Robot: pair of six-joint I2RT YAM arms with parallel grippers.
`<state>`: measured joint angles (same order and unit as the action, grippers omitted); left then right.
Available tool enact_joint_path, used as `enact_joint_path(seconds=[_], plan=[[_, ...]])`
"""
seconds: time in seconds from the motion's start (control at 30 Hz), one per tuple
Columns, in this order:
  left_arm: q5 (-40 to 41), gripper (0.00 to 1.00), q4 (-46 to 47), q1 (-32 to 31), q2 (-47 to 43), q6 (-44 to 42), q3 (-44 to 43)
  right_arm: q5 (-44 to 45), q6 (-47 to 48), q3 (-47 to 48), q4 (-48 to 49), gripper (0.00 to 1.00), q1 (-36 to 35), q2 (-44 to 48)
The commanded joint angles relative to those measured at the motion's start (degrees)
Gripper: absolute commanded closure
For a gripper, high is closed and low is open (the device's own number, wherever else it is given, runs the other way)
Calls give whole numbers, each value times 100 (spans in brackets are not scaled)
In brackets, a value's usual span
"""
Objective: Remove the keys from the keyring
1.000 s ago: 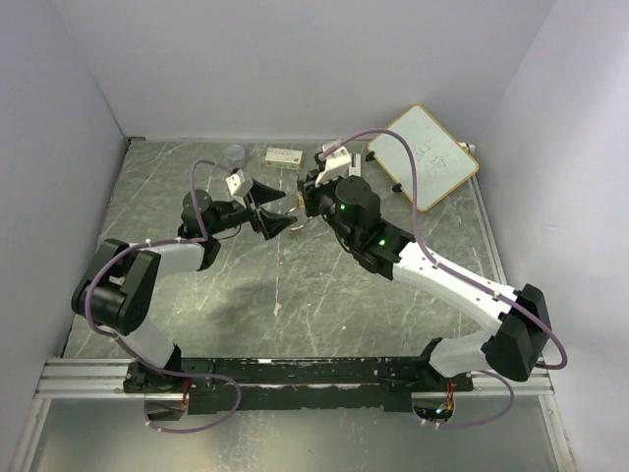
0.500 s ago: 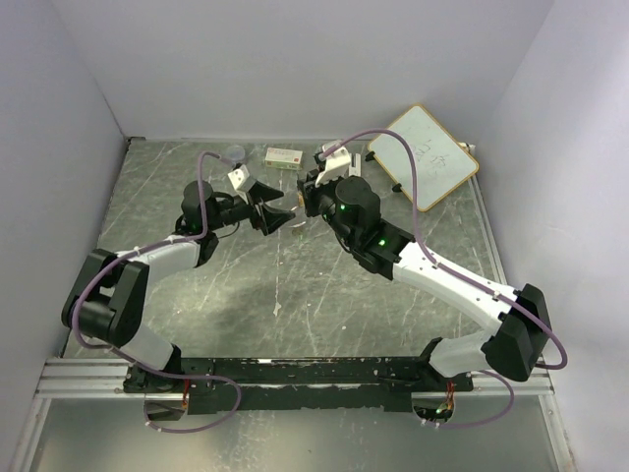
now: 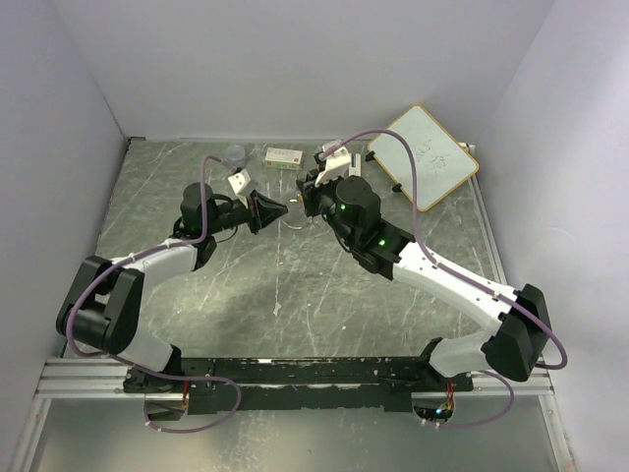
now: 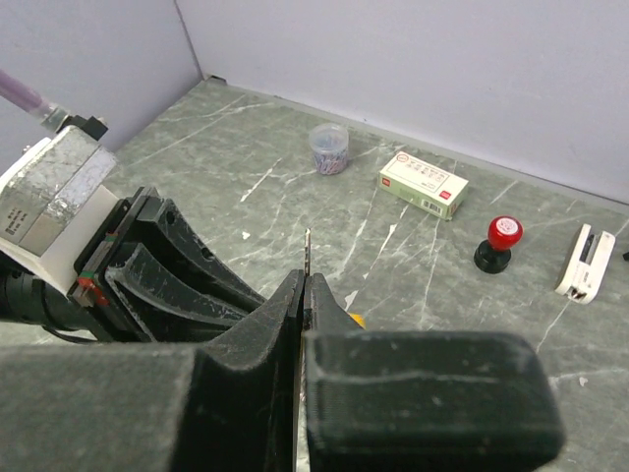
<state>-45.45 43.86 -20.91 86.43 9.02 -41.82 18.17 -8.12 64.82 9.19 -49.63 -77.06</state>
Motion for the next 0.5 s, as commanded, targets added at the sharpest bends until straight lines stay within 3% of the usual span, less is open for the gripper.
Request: enact_joint_path(seconds=[0.0, 0.07, 0.27, 0.47], plan=[[-19, 86, 76, -62, -177, -139, -12, -42, -50, 24, 250, 100, -45, 48], [-141, 93, -20, -63, -173, -192, -53, -33, -62, 18, 254, 100, -47, 33], [-659, 93, -96, -69, -168, -239, -188, -3, -76, -8, 243, 100, -47, 7], [-388, 93, -578, -74, -408, -471, -265, 76, -66, -82, 223, 100, -47, -20]])
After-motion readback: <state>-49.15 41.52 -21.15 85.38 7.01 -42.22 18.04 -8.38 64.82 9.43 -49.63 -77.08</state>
